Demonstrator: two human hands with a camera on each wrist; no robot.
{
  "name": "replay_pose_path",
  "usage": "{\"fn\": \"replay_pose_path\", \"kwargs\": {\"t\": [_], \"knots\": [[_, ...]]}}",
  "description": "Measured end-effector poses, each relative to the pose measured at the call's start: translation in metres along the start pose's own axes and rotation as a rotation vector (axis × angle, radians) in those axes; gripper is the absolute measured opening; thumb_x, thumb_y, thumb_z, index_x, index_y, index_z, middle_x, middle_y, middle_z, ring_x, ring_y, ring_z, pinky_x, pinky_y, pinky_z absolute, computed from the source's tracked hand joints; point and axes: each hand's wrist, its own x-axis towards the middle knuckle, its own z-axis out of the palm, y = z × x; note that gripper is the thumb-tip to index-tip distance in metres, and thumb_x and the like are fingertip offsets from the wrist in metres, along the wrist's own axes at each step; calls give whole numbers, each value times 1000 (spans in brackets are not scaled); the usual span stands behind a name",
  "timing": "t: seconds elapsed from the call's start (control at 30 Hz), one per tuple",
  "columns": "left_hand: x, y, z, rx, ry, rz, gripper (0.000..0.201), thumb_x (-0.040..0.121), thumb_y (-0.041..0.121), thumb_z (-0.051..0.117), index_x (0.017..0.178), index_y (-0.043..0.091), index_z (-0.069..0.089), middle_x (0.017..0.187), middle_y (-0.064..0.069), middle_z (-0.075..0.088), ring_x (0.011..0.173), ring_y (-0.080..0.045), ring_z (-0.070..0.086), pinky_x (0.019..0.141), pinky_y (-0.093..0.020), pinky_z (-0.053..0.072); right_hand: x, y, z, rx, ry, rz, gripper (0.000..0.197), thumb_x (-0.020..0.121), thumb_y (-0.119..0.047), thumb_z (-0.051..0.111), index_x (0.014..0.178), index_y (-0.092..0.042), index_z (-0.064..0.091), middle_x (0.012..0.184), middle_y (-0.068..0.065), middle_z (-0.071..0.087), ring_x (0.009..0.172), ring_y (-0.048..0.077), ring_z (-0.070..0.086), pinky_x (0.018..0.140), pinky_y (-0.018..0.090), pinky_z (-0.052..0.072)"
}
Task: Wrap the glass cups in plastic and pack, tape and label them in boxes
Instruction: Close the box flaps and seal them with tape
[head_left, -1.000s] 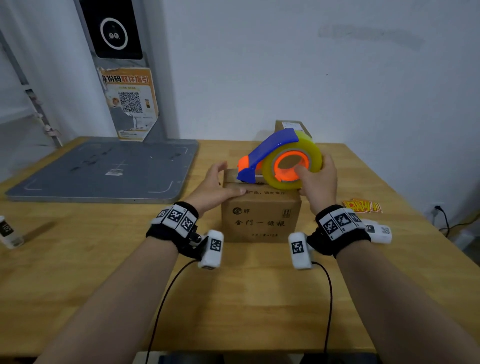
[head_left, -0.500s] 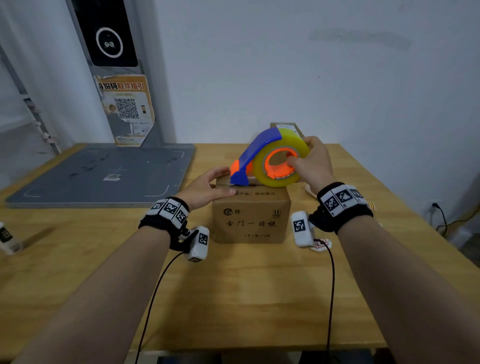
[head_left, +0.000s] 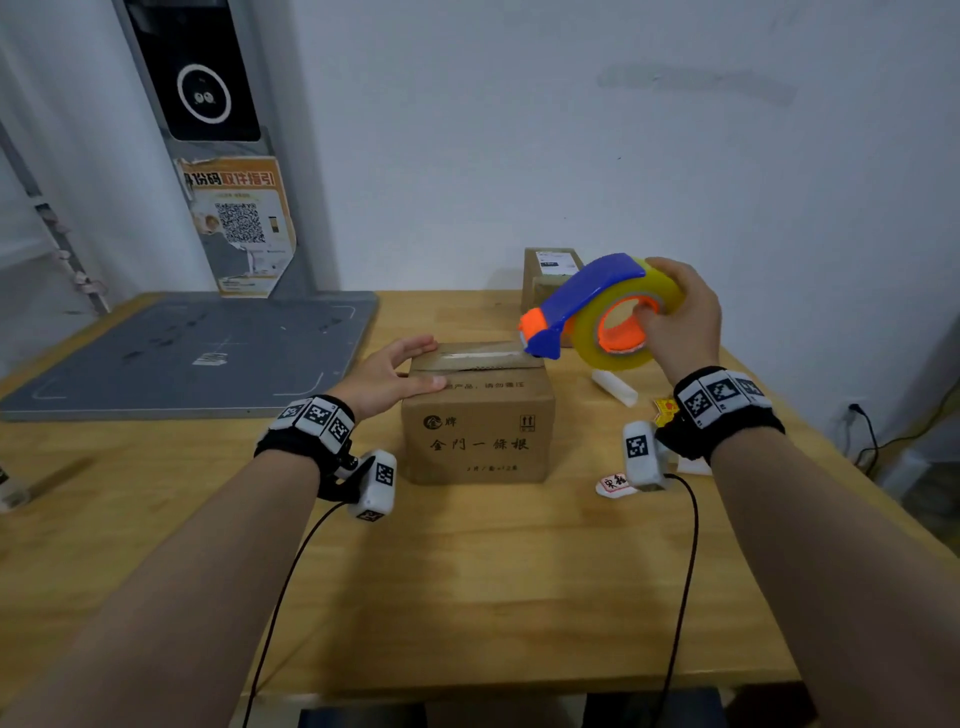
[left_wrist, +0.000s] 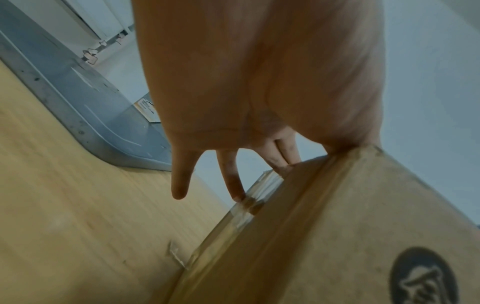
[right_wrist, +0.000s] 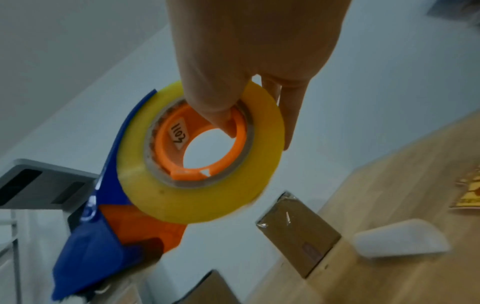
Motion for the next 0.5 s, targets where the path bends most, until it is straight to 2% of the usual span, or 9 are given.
{"fn": "replay_pose_path", "kwargs": {"t": [0.03, 0.1, 0.17, 0.27, 0.33, 0.43, 0.5], "knots": [[0, 0, 0, 0, 2, -5, 77, 88, 42, 77, 154, 38, 39, 148, 28, 48, 133, -7, 46, 113, -45, 37, 2, 4, -6, -10, 30, -3, 51, 82, 6, 61, 125, -20, 66, 117, -7, 68, 104, 8, 60, 81, 0, 41], [1, -1, -1, -1, 4, -13, 76, 86, 44, 78, 152, 41, 41, 145, 32, 48, 135, -8, 46, 114, -47, 38, 3, 13, -18, -21, 76, 15, 49, 84, 4, 59, 126, -22, 66, 118, -7, 68, 106, 9, 61, 88, 9, 45], [1, -2, -1, -1, -5, -18, 75, 82, 50, 80, 147, 47, 43, 143, 35, 49, 136, -10, 47, 113, -49, 40, 1, 21, -27, -16, 103, 55, 49, 85, 4, 56, 127, -21, 64, 115, -8, 66, 104, 10, 60, 90, 18, 46], [-1, -1, -2, -22, -14, -24, 79, 66, 68, 84, 134, 59, 46, 144, 37, 48, 136, -12, 48, 105, -48, 47, -1, 33, -28, -6, 107, 92, 50, 86, 6, 55, 128, -21, 63, 112, -8, 64, 101, 11, 60, 88, 21, 47], [0, -4, -1, -37, -5, -9, 84, 53, 79, 83, 128, 64, 48, 144, 37, 48, 135, -11, 49, 106, -51, 48, -2, 39, -26, -15, 104, 107, 47, 88, 4, 56, 127, -19, 63, 111, -7, 64, 100, 12, 60, 87, 23, 48], [2, -9, -2, -50, 2, 6, 87, 49, 82, 84, 127, 65, 48, 145, 36, 49, 136, -9, 48, 109, -55, 46, -6, 49, -22, -23, 109, 148, 44, 90, 2, 59, 128, -19, 63, 114, -4, 66, 102, 15, 61, 90, 29, 50], [1, -9, -2, -52, 0, 1, 86, 51, 81, 84, 127, 67, 48, 143, 37, 49, 135, -11, 50, 106, -56, 48, -10, 58, -19, -36, 109, 174, 46, 89, 1, 60, 130, -20, 62, 118, 1, 68, 107, 21, 63, 94, 36, 53]]}}
